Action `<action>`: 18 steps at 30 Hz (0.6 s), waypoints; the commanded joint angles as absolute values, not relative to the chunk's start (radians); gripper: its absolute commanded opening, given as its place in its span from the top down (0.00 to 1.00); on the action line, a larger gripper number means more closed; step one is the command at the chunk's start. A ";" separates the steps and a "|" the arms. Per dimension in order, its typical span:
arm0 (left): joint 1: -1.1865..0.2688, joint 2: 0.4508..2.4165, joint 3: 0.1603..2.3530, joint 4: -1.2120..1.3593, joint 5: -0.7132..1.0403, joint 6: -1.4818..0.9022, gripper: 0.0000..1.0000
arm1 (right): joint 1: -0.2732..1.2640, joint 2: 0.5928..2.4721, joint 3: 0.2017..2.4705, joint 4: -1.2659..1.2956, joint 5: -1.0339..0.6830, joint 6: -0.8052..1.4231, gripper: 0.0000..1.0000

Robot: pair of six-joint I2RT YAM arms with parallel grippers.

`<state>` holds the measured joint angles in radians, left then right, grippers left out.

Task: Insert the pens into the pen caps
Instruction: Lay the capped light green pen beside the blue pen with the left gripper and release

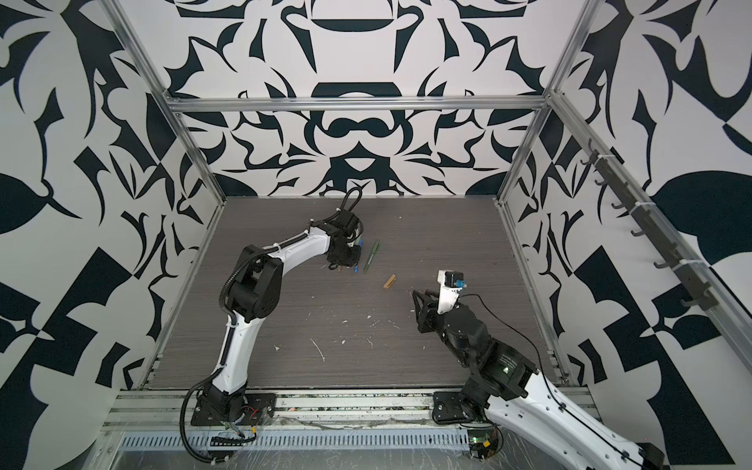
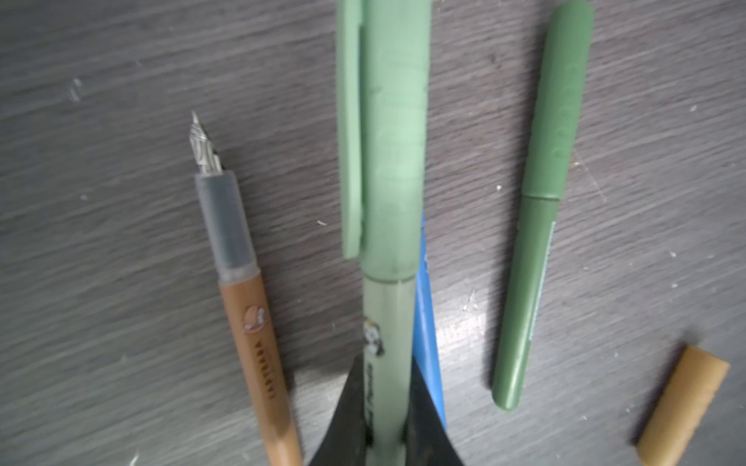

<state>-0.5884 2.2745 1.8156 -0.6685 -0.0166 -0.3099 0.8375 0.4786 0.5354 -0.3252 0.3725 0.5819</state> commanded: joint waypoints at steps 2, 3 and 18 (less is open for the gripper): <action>-0.584 2.302 1.849 -0.721 -0.003 -0.299 0.85 | 0.834 0.485 0.545 -0.295 0.364 0.600 0.61; -0.584 2.302 1.850 -0.724 -0.002 -0.299 0.85 | 0.834 0.486 0.546 -0.293 0.363 0.599 0.61; -0.584 2.276 1.861 -0.741 0.007 -0.297 0.79 | 0.834 0.479 0.543 -0.296 0.362 0.603 0.61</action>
<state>-0.5884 2.2845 1.8343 -0.6979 -0.0082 -0.2985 0.8375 0.4789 0.5354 -0.3248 0.3611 0.5957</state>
